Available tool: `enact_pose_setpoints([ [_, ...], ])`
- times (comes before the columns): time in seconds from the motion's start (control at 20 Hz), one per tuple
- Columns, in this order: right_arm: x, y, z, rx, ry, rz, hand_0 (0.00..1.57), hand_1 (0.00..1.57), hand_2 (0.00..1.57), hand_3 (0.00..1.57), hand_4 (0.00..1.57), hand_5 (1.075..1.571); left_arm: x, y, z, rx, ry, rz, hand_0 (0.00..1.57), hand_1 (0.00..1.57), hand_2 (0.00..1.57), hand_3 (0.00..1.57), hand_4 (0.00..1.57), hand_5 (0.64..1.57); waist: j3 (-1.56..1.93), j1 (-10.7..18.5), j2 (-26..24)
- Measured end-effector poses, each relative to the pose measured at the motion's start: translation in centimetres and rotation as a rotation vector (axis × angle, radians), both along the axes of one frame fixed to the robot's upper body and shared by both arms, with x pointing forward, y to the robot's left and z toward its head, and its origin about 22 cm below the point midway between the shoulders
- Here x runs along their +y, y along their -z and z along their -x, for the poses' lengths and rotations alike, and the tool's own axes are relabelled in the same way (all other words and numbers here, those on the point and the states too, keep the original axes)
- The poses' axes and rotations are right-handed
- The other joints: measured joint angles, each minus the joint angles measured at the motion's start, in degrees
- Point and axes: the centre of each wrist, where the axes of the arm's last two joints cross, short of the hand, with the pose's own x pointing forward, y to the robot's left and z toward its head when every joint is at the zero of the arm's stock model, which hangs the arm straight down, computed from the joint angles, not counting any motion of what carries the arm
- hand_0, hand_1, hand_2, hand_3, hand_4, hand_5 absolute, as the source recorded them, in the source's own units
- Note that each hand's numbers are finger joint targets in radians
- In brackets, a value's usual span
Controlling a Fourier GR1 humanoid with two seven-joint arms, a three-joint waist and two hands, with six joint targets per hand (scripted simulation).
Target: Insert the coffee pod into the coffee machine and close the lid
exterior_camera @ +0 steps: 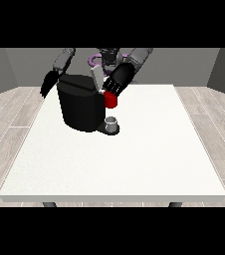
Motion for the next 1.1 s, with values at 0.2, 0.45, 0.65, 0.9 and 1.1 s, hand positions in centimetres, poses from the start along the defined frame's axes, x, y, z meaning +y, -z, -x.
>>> enact_pose_setpoints([
  [0.2, 0.4, -0.5, -0.3, 0.000, -0.004, 0.000, 0.00, 0.00, 0.00, 0.00, 0.00, 1.571, 0.3, -1.1, 0.0, -0.022, 0.004, 0.003, 1.20, 1.20, 1.22, 1.17, 0.36, 1.571, 0.00, -0.09, 0.60],
  [0.45, 0.9, 0.0, -0.2, 0.003, 0.006, -0.007, 0.00, 0.00, 0.00, 0.00, 0.00, 1.571, -0.4, -1.2, 0.0, -0.056, -0.004, -0.005, 1.27, 1.27, 1.27, 1.18, 0.17, 1.571, 0.00, -0.03, 0.76],
  [0.65, 0.4, 0.0, -0.4, -0.001, 0.015, -0.003, 0.00, 0.00, 0.00, 0.00, 0.00, 1.571, -0.5, -1.2, 0.1, -0.080, -0.008, -0.056, 1.21, 1.21, 1.22, 1.10, 0.00, 1.571, 0.01, 0.33, 0.77],
  [0.9, 1.0, -0.1, -0.3, -0.016, 0.017, 0.002, 0.00, 0.00, 0.00, 0.00, 0.00, 1.571, -0.4, -0.7, 0.0, -0.111, -0.013, -0.125, 1.17, 1.17, 1.17, 1.02, 0.00, 1.571, 0.02, 0.17, 1.44],
  [1.1, 1.1, -0.9, -0.4, -0.033, 0.011, -0.004, 0.00, 0.00, 0.00, 0.00, 0.00, 1.571, 0.7, -0.8, 0.1, -0.126, -0.023, -0.128, 1.12, 1.12, 1.14, 0.98, 0.00, 1.571, 0.04, -0.47, 2.06],
])
